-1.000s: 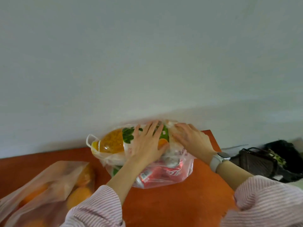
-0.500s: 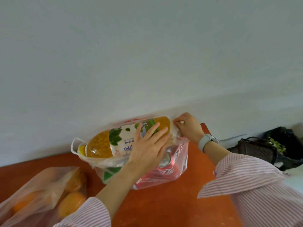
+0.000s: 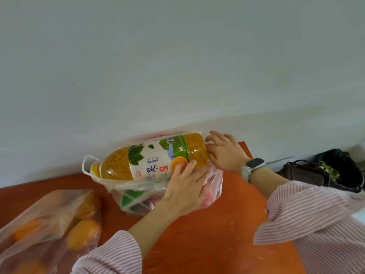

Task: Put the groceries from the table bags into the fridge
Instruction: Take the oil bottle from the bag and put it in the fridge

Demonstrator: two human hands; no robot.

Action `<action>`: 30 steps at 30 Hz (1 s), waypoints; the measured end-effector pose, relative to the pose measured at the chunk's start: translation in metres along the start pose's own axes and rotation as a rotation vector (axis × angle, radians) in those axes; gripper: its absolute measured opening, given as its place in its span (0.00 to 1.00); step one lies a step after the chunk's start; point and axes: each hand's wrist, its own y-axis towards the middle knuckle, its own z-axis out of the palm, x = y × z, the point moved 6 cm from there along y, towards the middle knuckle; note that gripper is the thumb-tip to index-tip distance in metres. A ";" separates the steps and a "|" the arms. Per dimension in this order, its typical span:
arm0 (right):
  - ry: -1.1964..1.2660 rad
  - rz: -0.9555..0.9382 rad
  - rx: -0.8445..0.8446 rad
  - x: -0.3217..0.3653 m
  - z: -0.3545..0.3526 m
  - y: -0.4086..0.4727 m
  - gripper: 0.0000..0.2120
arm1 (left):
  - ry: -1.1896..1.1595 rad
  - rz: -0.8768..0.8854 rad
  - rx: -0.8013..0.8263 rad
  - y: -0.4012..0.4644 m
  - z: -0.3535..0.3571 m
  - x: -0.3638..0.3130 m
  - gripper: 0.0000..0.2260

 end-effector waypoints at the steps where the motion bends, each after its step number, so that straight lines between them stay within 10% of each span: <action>1: -0.007 0.006 0.031 0.000 -0.004 0.006 0.18 | -0.014 -0.007 0.011 0.002 0.001 0.002 0.18; 7: 0.547 0.132 -0.168 -0.015 -0.014 0.008 0.14 | -0.129 -0.072 -0.232 0.005 -0.019 0.028 0.11; 14: 0.795 0.025 -0.184 0.018 -0.017 0.020 0.19 | -0.008 -0.311 0.051 0.005 0.011 0.051 0.32; 24: 0.404 0.113 0.177 -0.010 0.024 0.025 0.18 | 0.019 -0.288 -0.002 0.000 0.012 0.049 0.31; 30: 0.503 0.216 -0.262 -0.009 -0.009 0.010 0.17 | -0.113 -0.324 -0.092 -0.006 -0.007 0.069 0.27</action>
